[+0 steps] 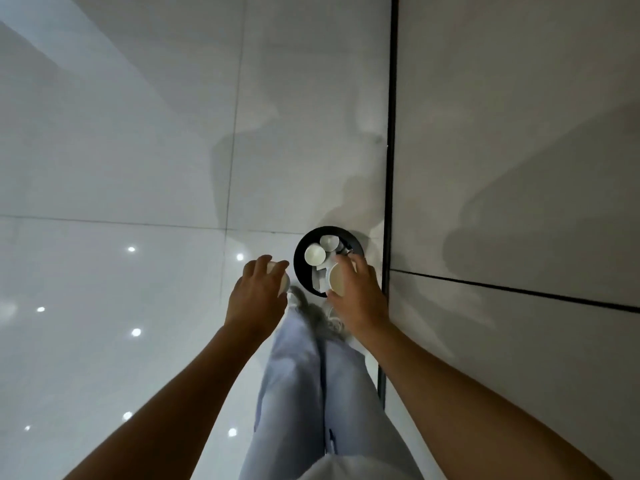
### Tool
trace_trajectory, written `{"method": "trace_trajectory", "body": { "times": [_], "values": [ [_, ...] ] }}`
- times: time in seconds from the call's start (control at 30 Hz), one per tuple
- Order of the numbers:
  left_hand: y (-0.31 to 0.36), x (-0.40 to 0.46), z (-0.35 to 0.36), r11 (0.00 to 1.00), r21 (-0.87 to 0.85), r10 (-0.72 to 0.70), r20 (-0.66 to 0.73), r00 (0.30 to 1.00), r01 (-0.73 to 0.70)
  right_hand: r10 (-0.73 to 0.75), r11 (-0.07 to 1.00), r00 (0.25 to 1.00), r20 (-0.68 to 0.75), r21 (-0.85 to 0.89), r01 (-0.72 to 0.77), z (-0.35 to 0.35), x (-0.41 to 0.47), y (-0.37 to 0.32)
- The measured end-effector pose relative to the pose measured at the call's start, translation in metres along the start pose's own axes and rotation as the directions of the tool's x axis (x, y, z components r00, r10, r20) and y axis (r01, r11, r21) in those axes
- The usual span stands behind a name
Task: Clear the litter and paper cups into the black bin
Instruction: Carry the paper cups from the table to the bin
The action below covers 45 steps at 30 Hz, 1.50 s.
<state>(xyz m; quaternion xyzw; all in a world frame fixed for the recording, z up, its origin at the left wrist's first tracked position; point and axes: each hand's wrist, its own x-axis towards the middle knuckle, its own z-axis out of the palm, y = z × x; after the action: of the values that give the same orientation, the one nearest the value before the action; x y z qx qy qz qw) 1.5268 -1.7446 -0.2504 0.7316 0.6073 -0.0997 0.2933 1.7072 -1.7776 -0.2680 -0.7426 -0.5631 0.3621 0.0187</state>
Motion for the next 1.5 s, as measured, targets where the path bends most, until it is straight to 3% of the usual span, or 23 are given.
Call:
{"method": "trace_trajectory", "body": {
  "times": [0.27,0.63,0.87,1.23,1.5],
  "values": [
    [-0.053,0.099,0.106,0.994,-0.111,-0.012,-0.059,0.998,0.006,0.037,0.999,0.999,0.031,0.034,-0.038,0.128,0.118,0.049],
    [-0.113,0.166,0.193,0.993,-0.081,0.077,-0.129,0.989,-0.088,0.087,0.996,0.994,-0.07,0.013,-0.087,0.259,0.211,0.096],
    [-0.111,0.166,0.203,0.989,-0.139,0.034,-0.117,0.993,-0.05,0.049,0.993,0.981,-0.19,0.119,-0.027,0.272,0.223,0.098],
    [-0.102,0.178,0.207,0.99,-0.124,0.052,-0.135,0.989,-0.069,0.019,0.996,0.994,-0.109,-0.079,-0.028,0.282,0.235,0.112],
    [-0.062,0.173,0.209,0.984,-0.116,0.126,-0.091,0.988,-0.136,0.059,0.997,0.995,-0.083,0.046,-0.055,0.251,0.199,0.127]
  ]
}}
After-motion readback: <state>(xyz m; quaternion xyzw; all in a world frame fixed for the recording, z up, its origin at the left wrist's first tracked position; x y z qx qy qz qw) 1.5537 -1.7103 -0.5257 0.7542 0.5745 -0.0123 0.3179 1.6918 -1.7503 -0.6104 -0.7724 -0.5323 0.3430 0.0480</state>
